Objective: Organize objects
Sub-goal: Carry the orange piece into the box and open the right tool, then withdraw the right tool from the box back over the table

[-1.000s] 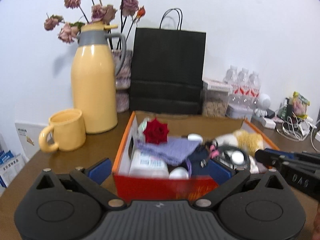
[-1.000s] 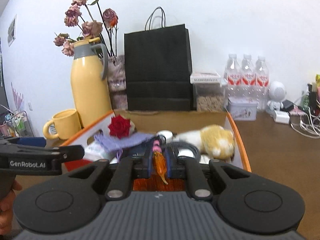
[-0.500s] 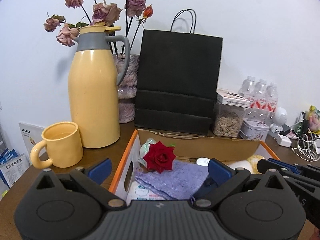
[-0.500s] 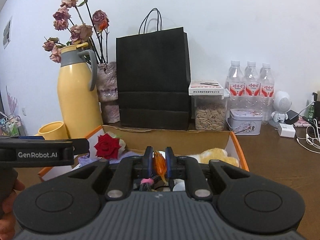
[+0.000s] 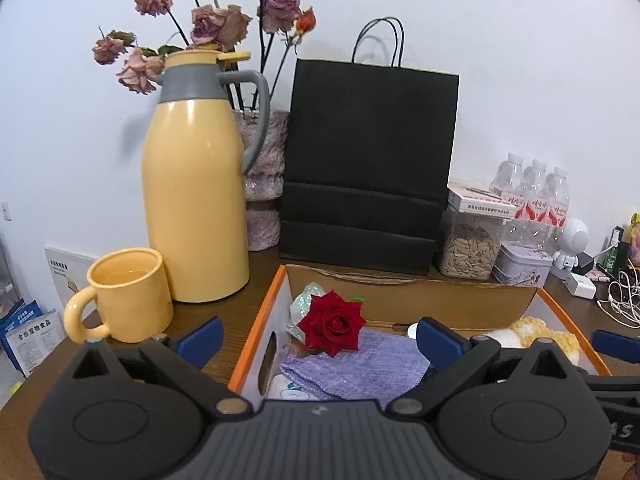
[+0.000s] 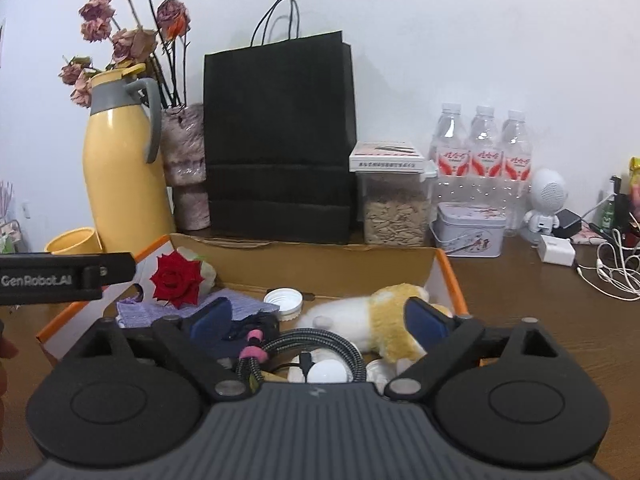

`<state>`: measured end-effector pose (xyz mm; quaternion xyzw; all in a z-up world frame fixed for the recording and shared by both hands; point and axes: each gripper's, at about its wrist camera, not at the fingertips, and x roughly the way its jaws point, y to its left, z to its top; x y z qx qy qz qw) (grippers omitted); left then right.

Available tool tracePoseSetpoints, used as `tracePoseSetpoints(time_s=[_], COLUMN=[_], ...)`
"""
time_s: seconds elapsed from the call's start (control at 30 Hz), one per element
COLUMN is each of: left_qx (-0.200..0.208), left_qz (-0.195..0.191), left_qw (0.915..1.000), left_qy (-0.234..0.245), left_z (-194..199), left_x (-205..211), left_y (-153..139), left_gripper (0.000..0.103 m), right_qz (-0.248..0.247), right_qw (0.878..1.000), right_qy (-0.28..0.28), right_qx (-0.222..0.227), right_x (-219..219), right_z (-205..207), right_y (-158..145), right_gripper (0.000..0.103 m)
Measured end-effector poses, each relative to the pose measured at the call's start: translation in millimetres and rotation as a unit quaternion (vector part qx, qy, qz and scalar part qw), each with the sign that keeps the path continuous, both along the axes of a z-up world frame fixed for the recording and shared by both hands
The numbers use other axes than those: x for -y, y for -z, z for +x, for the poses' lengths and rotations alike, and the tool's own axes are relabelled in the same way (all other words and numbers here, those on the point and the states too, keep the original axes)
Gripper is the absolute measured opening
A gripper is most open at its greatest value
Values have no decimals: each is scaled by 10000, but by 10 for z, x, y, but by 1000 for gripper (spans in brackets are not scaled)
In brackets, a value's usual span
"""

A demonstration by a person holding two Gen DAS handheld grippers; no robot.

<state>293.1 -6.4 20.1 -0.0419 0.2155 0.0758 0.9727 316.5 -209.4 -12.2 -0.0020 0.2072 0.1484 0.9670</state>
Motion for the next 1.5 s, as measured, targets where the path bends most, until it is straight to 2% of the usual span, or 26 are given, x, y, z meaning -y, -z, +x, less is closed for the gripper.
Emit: tracePoseSetpoints(time_s=[0.17, 0.27, 0.57, 0.77, 1.1, 1.5], left_qx=[137, 209, 64, -198, -743, -861], left_qz=[26, 36, 186, 257, 191, 153], left_qw=[9999, 9997, 9992, 9989, 9963, 9951], left_qy=[-27, 116, 353, 349, 383, 452], left_z=[-215, -415, -904, -1180, -1515, -1622], left_x=[-5, 15, 77, 18, -119, -108], left_y=[-100, -176, -270, -197, 94, 166], left_gripper=[103, 103, 103, 103, 103, 103], right_qz=[27, -29, -118, -172, -181, -180], right_qw=[9999, 9999, 9998, 9996, 9978, 9971], right_qy=[4, -67, -150, -178, -163, -105], right_qx=[117, 93, 55, -128, -617, -732], right_x=[65, 76, 100, 130, 183, 214], right_z=[-163, -302, -828, -1134, -1461, -1534], right_y=[-113, -179, -316, -278, -67, -19], right_gripper=[103, 103, 103, 103, 103, 103])
